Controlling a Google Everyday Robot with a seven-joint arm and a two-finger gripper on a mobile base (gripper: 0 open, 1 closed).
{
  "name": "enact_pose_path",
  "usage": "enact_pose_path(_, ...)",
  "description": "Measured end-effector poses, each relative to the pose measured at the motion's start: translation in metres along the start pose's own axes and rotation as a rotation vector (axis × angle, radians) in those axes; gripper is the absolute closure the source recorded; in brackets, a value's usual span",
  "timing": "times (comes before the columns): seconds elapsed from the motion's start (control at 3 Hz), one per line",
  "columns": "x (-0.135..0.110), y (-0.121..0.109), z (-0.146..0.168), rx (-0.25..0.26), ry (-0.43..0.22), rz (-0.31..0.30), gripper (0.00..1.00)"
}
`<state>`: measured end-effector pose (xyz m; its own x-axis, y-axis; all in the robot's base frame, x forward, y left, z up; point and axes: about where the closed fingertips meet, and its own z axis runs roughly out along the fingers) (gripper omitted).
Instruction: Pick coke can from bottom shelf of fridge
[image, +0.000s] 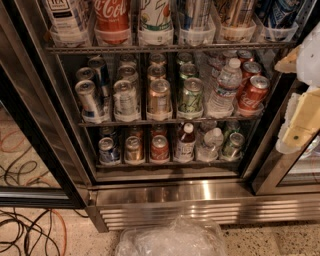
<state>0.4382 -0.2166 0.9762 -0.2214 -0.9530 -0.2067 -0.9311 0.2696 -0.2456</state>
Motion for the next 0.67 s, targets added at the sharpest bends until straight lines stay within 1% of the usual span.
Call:
enact_pose_path(0.33,0.0,0.0,0.0,0.0,0.0,0.0,0.0)
enact_pose_path(0.67,-0.0011,0.0032,0.0077,-0.014,-0.009,0.007,0.0)
